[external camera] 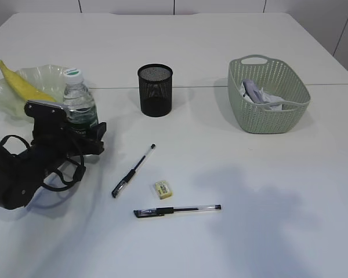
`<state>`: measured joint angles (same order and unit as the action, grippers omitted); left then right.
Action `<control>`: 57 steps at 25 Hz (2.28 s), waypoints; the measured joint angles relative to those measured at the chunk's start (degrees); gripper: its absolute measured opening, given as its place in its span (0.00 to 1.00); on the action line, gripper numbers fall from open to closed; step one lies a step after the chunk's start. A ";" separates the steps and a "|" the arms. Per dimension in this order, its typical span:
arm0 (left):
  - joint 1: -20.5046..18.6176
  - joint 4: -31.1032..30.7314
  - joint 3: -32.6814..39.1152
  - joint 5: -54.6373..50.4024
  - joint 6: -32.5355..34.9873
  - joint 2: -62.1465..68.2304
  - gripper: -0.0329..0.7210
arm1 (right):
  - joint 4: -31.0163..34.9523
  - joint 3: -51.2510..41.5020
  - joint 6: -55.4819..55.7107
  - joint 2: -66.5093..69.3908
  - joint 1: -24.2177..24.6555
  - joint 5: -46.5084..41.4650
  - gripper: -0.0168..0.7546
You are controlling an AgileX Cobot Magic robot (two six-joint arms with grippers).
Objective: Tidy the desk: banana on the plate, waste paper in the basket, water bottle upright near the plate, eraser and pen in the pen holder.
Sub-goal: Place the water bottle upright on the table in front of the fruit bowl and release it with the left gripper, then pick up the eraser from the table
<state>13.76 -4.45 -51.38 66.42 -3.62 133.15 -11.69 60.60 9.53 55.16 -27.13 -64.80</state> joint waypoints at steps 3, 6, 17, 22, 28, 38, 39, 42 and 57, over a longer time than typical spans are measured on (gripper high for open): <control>0.00 3.51 0.00 0.00 0.00 0.00 0.76 | 0.00 0.00 0.00 0.00 0.00 0.00 0.66; -0.37 5.07 0.00 0.00 0.09 0.00 0.76 | 0.00 0.00 0.00 0.00 0.00 0.04 0.66; -0.50 5.88 0.00 0.00 0.13 0.00 0.91 | 0.00 0.00 -0.66 0.00 0.00 0.13 0.66; -0.50 5.50 0.00 0.00 0.22 0.00 0.96 | 0.00 0.00 -1.30 0.00 0.00 0.13 0.66; -0.50 4.45 0.68 -0.13 0.32 -1.00 0.96 | 0.00 0.00 -2.01 0.00 0.00 0.13 0.66; -0.50 4.45 5.79 -0.49 2.06 -3.27 0.96 | 0.00 0.00 -2.39 0.00 0.00 0.98 0.66; -0.50 4.45 6.45 -0.57 2.17 -4.08 0.96 | 0.00 0.00 -2.39 0.00 0.00 0.98 0.66; -0.50 4.45 8.44 -0.57 2.53 -6.70 0.96 | 0.00 0.00 -2.39 0.00 0.00 1.25 0.66; -0.50 4.45 25.74 -0.67 2.56 -21.59 0.94 | 0.00 0.00 -2.51 0.00 0.00 2.68 0.66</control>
<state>13.26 0.00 -25.65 65.75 -1.06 111.56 -11.69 60.60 7.02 55.16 -27.13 -62.12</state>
